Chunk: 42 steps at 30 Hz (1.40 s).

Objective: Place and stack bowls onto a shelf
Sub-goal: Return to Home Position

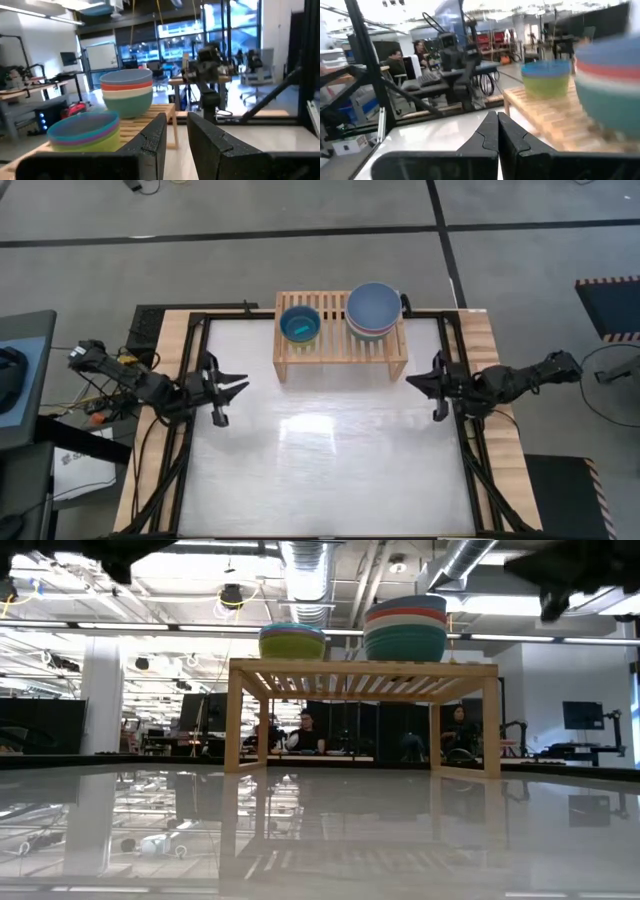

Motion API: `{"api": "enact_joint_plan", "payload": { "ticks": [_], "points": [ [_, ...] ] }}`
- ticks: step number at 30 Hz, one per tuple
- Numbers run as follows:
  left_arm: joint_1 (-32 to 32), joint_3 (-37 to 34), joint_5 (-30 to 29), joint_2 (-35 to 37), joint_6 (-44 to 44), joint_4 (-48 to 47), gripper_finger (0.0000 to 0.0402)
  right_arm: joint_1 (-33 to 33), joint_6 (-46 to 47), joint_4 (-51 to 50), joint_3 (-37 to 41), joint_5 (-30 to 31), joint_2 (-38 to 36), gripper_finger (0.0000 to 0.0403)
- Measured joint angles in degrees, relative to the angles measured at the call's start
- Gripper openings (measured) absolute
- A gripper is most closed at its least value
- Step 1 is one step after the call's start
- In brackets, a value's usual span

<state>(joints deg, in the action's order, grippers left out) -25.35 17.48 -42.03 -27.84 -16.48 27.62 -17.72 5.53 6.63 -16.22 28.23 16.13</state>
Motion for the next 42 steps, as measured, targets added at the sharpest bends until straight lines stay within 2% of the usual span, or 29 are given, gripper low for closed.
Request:
{"api": "enact_joint_plan", "payload": {
  "ticks": [3,7,11,15,19,21,24,33,39,42],
  "points": [
    [0.03,-4.52,-2.29,4.82,0.07,3.00,0.0066,-0.84,2.95,0.58,3.51,0.28,-2.93,0.0017],
    [0.79,-8.30,-6.70,8.34,0.68,5.10,0.0066,-0.50,4.00,5.99,6.60,0.11,-2.96,0.0017],
    [1.93,-9.53,-1.58,8.50,2.90,3.18,0.0066,0.56,1.76,5.38,6.86,-2.38,-3.18,0.0017],
    [2.39,-9.53,1.22,8.57,3.56,0.42,0.0063,2.28,-0.35,5.39,6.81,-11.75,-4.17,0.0017],
    [4.71,-9.53,5.21,9.92,3.92,-1.66,0.0053,5.79,-0.11,3.21,6.77,-14.53,-3.39,0.0017],
    [6.53,-9.53,8.51,10.88,5.93,-3.24,0.0047,7.92,0.65,2.37,6.77,-17.12,-2.38,0.0017],
    [8.73,-9.53,10.12,12.76,8.64,-7.20,0.0039,10.37,1.57,1.46,6.81,-22.19,-2.90,0.0017],
    [10.39,-9.88,10.64,24.17,10.98,-18.45,0.0025,12.37,1.10,-3.38,7.33,-22.58,-11.56,0.0022],
    [10.50,-16.83,11.66,27.70,10.90,-10.39,0.0022,13.63,1.29,2.50,12.28,-22.37,-12.84,0.0021],
    [10.83,-16.67,11.80,27.35,11.95,-13.10,0.0022,15.12,2.47,2.24,13.70,-23.46,-12.82,0.0021]
  ]
}}
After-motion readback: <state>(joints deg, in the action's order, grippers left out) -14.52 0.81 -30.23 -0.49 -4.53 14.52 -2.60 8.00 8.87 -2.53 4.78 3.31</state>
